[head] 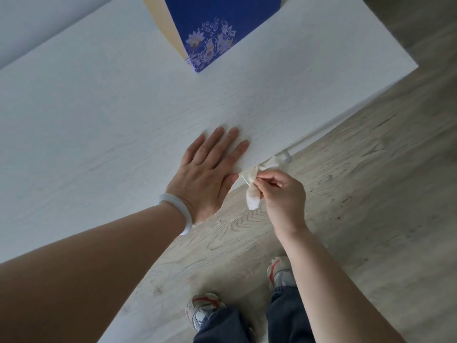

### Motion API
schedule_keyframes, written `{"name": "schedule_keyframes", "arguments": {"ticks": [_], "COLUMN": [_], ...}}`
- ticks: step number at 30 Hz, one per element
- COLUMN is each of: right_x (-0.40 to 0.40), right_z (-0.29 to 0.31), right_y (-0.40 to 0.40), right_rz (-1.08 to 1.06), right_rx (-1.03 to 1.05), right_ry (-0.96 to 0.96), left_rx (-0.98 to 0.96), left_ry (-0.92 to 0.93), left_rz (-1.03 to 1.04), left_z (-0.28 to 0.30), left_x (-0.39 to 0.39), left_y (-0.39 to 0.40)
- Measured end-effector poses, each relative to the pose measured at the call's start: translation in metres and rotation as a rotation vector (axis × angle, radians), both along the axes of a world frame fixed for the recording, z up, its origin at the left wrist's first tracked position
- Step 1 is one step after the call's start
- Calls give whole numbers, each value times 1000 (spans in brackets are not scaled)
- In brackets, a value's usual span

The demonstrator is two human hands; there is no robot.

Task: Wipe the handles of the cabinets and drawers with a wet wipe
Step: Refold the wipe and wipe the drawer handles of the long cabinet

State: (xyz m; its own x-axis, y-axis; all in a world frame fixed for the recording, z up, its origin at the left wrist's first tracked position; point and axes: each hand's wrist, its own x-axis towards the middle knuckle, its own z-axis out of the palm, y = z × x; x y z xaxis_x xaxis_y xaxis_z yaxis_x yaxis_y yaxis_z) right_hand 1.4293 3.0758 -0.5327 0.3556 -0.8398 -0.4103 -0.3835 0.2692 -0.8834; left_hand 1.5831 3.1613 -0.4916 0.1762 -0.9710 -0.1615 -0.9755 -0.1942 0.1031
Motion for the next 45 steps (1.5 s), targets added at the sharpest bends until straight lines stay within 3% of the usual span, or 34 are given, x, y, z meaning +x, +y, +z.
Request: {"name": "schedule_keyframes", "arguments": {"ticks": [4, 7, 10, 12, 19, 28, 36, 40, 45], "right_x": [-12, -12, -2, 2, 7, 15, 26, 24, 20], "right_z": [5, 8, 7, 2, 1, 12, 18, 21, 13], "right_y": [-32, -52, -65, -67, -28, -20, 15, 3, 5], "right_rz": [-162, -170, -12, -19, -319, -423, -493, -537, -521], "right_rx": [-177, -45, 19, 53, 198, 289, 758, 789, 656], "right_ry": [138, 95, 189, 204, 140, 17, -286, -278, -184], "left_rx": [-11, -17, -14, -13, -5, -8, -2, -13, -11], "left_ry": [-1, -7, -9, -7, -15, -8, -14, -9, -9], "left_rz": [3, 6, 5, 7, 10, 9, 2, 6, 1], "left_z": [0, 0, -1, 0, 0, 0, 0, -1, -3], "left_x": [-1, -1, -1, -1, -2, -1, -1, 0, 0], "left_y": [-1, 0, -1, -2, -2, -2, -2, -1, -1]}}
